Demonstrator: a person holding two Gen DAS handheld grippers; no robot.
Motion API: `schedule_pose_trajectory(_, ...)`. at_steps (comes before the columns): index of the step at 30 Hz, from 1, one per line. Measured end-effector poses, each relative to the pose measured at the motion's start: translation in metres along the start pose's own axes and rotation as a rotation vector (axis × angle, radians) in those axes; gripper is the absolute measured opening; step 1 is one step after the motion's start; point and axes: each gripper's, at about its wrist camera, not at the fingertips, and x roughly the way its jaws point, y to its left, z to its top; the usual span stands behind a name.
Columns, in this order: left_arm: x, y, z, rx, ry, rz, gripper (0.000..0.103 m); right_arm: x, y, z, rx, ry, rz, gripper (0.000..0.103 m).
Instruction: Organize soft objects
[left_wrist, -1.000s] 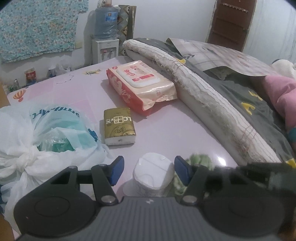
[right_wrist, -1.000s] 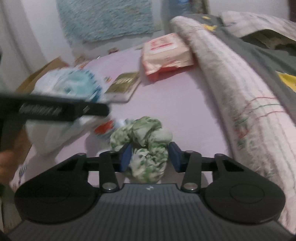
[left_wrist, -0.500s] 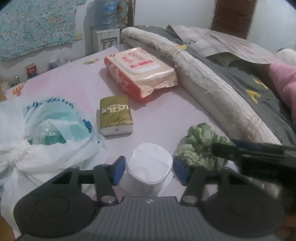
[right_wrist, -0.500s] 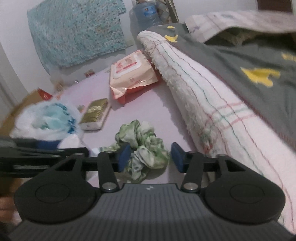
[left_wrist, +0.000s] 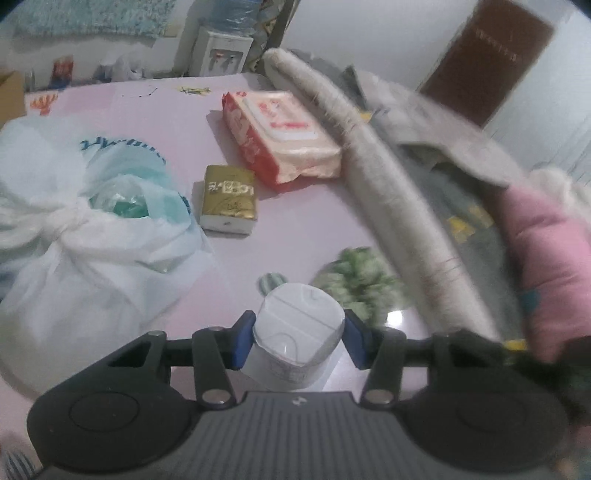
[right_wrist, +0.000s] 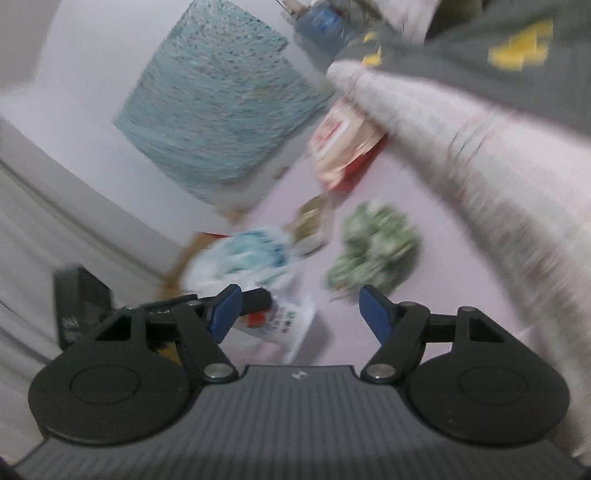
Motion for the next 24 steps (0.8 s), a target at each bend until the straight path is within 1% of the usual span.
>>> schedule_pose_trajectory(1,-0.010,0.001,0.000,-0.020,-0.013,-0.036,0.051,0.002,-0.002,0.000,0.041,0.001,0.055,0.072)
schedule_pose_trajectory(4,-0.043,0.003,0.001,-0.067,-0.057,-0.156,0.051,0.011,-0.007,0.003,0.168,-0.003,0.230,0.082)
schedule_pose_trajectory(6,-0.063,0.002,0.002,-0.074,-0.096,-0.231,0.051,0.020,-0.011,0.005,0.259,-0.002,0.329,0.088)
schedule_pose_trajectory(9,-0.086,-0.002,0.002,-0.075,-0.157,-0.324,0.051,0.042,-0.017,0.002,0.398,0.020,0.466,0.091)
schedule_pose_trajectory(12,-0.096,-0.004,0.000,-0.084,-0.188,-0.397,0.051,0.062,-0.019,-0.008,0.524,0.067,0.591,0.092)
schedule_pose_trajectory(15,-0.100,-0.003,-0.003,-0.113,-0.201,-0.447,0.051,0.080,-0.017,-0.018,0.602,0.096,0.680,0.093)
schedule_pose_trajectory(17,-0.102,-0.002,-0.005,-0.119,-0.215,-0.458,0.051,0.085,-0.013,-0.025,0.627,0.114,0.727,0.093)
schedule_pose_trajectory(20,-0.103,0.002,-0.007,-0.140,-0.217,-0.483,0.051,0.086,-0.006,-0.031,0.627,0.120,0.749,0.093)
schedule_pose_trajectory(22,-0.103,0.005,-0.009,-0.154,-0.213,-0.494,0.051,0.082,-0.003,-0.031,0.612,0.099,0.746,0.091)
schedule_pose_trajectory(24,-0.101,0.006,-0.011,-0.154,-0.211,-0.491,0.051,0.080,-0.002,-0.031,0.605,0.082,0.757,0.085)
